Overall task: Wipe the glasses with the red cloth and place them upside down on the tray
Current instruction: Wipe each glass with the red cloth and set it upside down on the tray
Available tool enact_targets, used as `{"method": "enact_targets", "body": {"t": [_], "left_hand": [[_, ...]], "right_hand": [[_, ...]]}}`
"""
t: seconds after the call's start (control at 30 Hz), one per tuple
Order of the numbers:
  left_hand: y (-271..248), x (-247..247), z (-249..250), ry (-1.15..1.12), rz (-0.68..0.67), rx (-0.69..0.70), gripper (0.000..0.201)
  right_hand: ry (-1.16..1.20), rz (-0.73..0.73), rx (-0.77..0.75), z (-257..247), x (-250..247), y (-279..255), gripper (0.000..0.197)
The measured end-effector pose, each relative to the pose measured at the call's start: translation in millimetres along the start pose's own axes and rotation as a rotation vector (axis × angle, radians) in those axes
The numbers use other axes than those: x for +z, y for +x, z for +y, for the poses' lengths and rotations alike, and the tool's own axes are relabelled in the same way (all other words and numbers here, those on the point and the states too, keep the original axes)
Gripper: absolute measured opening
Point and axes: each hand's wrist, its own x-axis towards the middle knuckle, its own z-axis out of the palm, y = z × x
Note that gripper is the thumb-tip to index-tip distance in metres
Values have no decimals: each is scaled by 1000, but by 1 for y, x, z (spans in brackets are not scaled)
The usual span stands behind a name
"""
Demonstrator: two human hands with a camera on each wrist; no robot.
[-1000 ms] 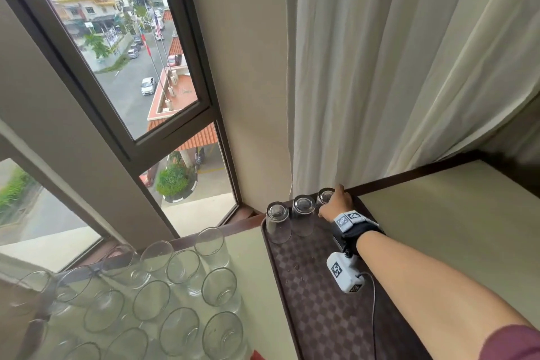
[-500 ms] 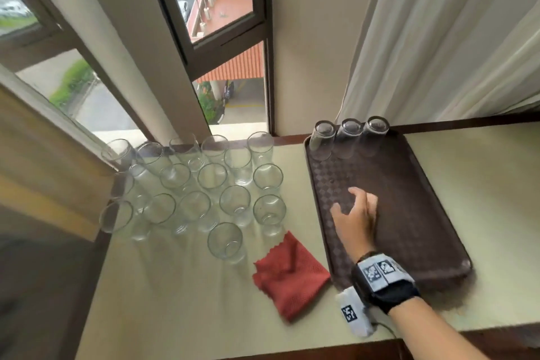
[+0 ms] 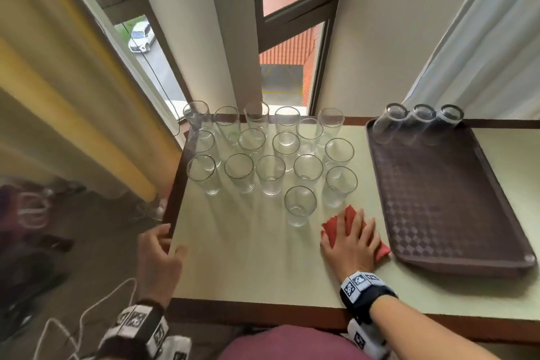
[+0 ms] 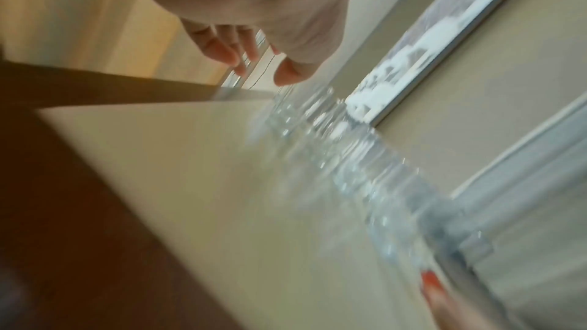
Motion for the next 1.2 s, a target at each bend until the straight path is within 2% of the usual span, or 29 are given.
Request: {"method": "enact_targets", "body": {"t": [0.1, 0.23, 0.4, 0.47, 0.53, 0.63, 0.73, 0.83, 0.9, 0.97, 1.03, 1.1, 1.2], "left_hand": [[41, 10, 25, -52, -40, -36, 66], [86, 31, 42, -139, -141, -57, 88], [120, 59, 46, -163, -305, -86, 96], [127, 66, 39, -196, -317, -103, 97], [130, 72, 34, -251, -308, -90, 90], [127, 75, 30, -278, -273, -31, 73], [123, 70, 27, -289, -308, 6, 65], [124, 53, 33, -343, -364, -4, 61], [123, 33, 48, -371, -399, 24, 62], [122, 9, 63, -381, -442, 107, 61], [121, -15, 81, -407, -520, 193, 62], [119, -33, 104, -429, -607, 275, 67], [114, -43, 140, -496, -707, 394, 83]], "right_hand": [[19, 5, 24, 1, 3, 4, 67], [59, 22, 65, 2, 9, 10, 62], [27, 12, 115, 9, 3, 19, 55], [49, -22, 140, 11, -2, 22, 56], [125, -14, 176, 6, -11, 22, 54], [368, 46, 281, 1, -28, 19, 47], [649, 103, 405, 3, -49, 14, 38], [1153, 134, 563, -1, -71, 3, 23], [1519, 119, 615, -9, -88, -6, 38], [1684, 113, 582, -27, -115, -19, 41], [1699, 157, 524, -52, -149, -32, 29], [1714, 179, 403, -78, -175, -40, 26], [1803, 81, 197, -124, -200, -43, 37]]}}
